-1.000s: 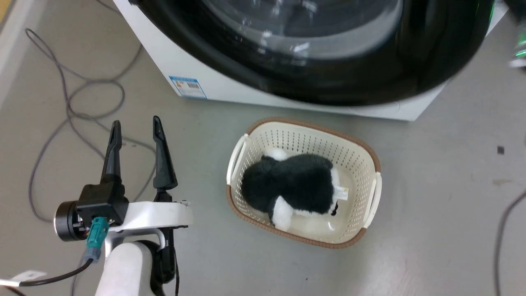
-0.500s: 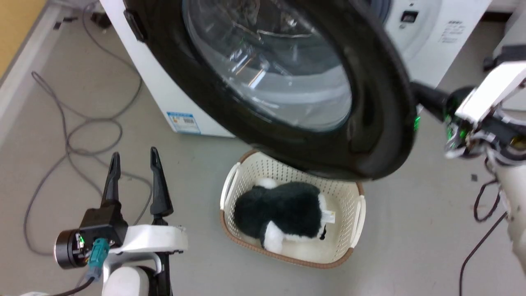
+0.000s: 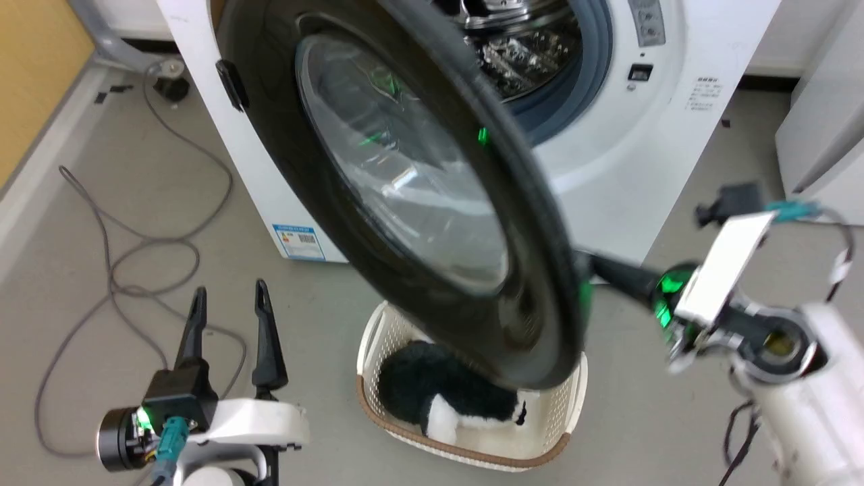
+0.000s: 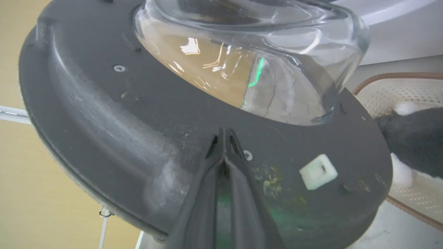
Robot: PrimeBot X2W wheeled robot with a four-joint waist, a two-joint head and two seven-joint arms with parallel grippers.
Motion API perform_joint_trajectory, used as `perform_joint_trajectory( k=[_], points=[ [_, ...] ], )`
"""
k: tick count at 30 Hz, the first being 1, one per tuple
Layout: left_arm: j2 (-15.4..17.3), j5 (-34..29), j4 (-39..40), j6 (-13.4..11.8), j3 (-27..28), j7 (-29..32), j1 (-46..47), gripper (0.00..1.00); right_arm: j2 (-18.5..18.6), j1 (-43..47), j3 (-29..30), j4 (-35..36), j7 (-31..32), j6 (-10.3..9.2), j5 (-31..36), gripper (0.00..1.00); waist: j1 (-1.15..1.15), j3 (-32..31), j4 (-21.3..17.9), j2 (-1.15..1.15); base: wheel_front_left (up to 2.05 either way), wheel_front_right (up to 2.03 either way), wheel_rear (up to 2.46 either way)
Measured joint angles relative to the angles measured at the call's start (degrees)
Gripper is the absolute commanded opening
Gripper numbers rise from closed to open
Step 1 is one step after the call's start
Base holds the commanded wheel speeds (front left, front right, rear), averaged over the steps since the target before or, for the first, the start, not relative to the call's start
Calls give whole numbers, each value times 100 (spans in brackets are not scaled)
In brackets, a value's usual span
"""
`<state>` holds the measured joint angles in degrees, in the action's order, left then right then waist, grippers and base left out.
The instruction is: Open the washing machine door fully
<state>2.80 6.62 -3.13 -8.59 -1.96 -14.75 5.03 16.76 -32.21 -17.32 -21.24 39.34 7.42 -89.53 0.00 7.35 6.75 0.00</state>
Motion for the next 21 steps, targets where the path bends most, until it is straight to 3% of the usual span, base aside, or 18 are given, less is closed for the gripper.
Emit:
perform_joint_trajectory(
  k=[21],
  points=[
    [0,-142,-104,67,-51,0,-232,100,-825,1650,-1134,1503,241,0,-23,0,0,-294,42,0,0,0,0]
  ],
)
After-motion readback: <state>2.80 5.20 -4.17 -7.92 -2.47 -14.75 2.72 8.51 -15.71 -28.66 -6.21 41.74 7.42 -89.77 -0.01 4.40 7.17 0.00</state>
